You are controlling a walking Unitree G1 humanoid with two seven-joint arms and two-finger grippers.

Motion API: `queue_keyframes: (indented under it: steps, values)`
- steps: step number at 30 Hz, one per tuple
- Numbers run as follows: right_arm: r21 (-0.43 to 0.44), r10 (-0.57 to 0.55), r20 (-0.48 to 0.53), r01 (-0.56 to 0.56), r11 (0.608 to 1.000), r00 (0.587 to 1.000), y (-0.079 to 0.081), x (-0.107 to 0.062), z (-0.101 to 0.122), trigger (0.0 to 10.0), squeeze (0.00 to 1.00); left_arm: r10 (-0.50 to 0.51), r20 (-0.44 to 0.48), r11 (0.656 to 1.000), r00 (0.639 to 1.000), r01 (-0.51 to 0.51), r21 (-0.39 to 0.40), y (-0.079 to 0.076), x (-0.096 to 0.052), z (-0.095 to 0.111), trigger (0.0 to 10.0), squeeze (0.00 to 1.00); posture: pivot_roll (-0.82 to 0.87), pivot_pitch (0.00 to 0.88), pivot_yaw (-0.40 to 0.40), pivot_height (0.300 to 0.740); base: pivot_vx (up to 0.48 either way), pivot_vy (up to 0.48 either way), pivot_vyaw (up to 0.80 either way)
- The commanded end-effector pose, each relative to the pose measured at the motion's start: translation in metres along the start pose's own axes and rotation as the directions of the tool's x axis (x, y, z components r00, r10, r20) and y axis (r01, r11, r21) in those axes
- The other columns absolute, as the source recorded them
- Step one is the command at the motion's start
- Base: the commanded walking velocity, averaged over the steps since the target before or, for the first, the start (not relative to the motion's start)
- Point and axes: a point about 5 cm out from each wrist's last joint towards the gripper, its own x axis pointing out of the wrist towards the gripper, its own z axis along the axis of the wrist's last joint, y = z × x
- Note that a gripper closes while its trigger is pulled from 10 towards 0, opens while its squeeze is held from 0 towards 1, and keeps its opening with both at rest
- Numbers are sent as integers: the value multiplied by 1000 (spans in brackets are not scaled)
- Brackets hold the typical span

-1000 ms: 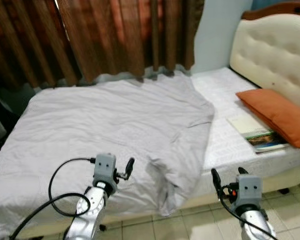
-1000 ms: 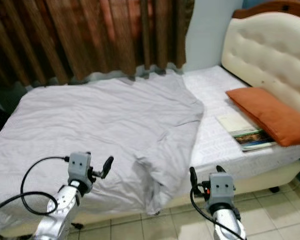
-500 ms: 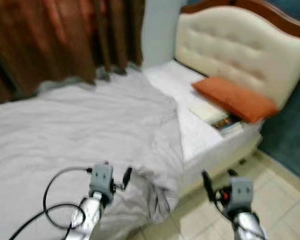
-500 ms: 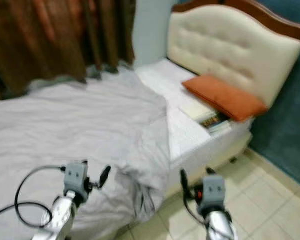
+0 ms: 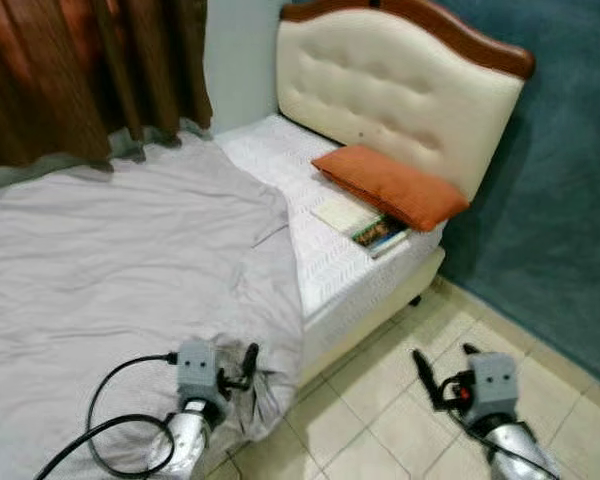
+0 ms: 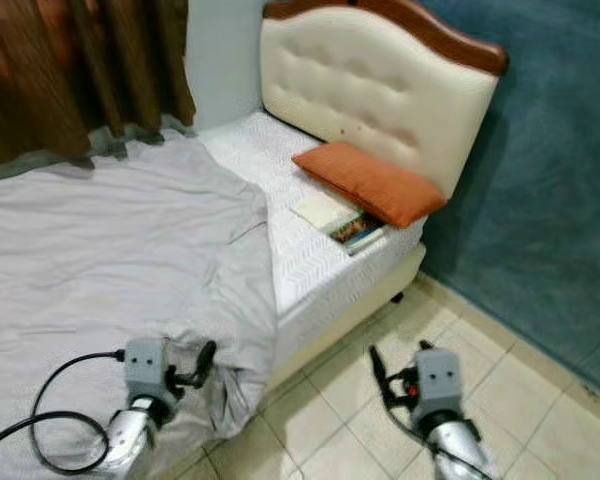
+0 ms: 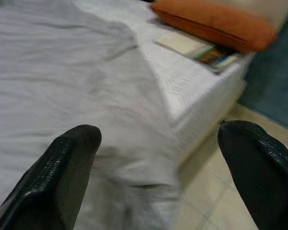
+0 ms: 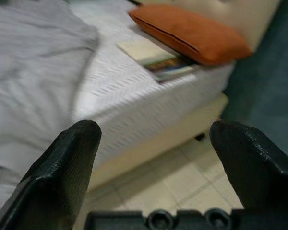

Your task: Clean up the room

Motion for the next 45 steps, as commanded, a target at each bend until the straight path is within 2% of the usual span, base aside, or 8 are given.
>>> queue_keyframes:
  steps: [1,10,13,18,29,36,41,45]
  values:
    - [12,22,19,-22,1000,1000,4,5,5,10000,0,26,0,1000,1000,-26,10,7,-1,0,10000,0,-107,73,-50,740,311,-360,0]
    - [11,66,5,-66,998,998,17,13,4,10000,0,108,-19,994,994,-108,25,31,1,2,10000,0,-81,68,-45,740,379,-5,-267]
    - [14,80,0,-80,997,997,20,15,3,10000,0,130,-6,987,992,-128,102,38,4,8,10000,0,-79,68,-36,740,214,237,-533]
    - [42,61,7,-61,997,998,19,15,2,10000,0,50,101,998,994,-53,28,25,4,26,10000,0,-80,71,-33,740,78,0,0]
    - [123,33,29,-36,992,999,20,17,3,10000,0,17,109,993,994,-30,114,9,-1,33,10000,0,-61,68,-19,740,449,0,0]
    - [125,70,20,-72,990,997,27,19,2,10000,0,99,61,993,993,-103,58,21,-1,28,10000,0,-54,80,-21,740,254,325,0]
    - [120,83,6,-83,989,997,27,17,1,10000,0,92,43,985,995,-97,140,22,3,28,10000,0,-56,93,-23,740,102,438,491]
    - [121,78,-23,-75,990,997,25,4,-4,10000,0,111,-122,967,986,-78,243,27,29,14,10000,0,-85,182,-43,740,0,0,116]
